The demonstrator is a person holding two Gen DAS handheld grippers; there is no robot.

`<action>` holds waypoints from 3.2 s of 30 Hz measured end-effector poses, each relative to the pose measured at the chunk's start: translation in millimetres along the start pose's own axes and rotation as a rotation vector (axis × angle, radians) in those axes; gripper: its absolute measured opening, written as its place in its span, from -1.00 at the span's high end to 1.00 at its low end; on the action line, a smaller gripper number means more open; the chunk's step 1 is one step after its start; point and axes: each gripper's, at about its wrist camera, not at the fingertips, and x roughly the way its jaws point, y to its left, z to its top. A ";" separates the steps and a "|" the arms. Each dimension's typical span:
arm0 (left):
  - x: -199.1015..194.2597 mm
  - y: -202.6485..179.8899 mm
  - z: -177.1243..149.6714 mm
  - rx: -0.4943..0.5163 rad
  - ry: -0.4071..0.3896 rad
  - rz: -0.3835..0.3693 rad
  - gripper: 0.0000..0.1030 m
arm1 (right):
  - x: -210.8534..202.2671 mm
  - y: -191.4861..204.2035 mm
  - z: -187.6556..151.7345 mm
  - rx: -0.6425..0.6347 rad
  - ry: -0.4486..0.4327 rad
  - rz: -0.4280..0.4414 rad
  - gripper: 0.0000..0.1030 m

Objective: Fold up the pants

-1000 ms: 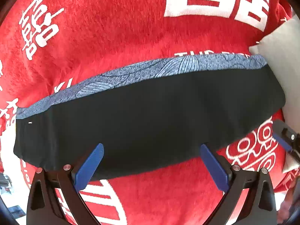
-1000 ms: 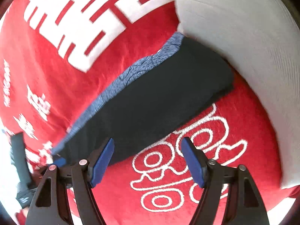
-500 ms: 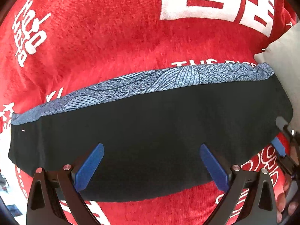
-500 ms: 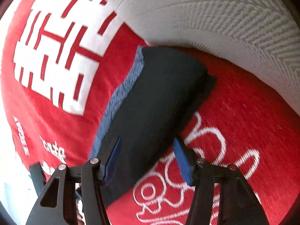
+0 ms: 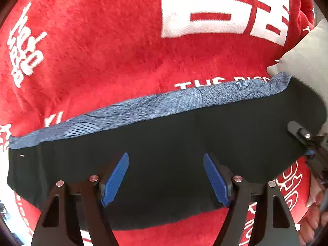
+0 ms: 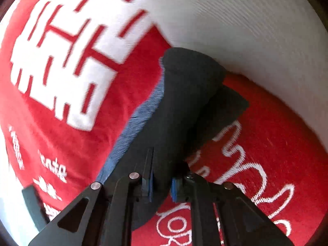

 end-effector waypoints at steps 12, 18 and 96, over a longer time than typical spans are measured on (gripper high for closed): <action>21.2 -12.0 -27.0 0.036 -0.088 -0.017 -0.48 | -17.2 87.9 -15.1 -0.335 -0.003 -0.023 0.75; 11.3 9.5 -26.3 0.039 -0.060 -0.119 -0.47 | -14.6 146.1 -43.2 -0.515 0.010 -0.046 0.75; -73.1 180.0 -20.1 -0.052 -0.086 -0.166 -0.48 | 42.9 174.7 -125.0 -0.526 0.252 -0.226 0.51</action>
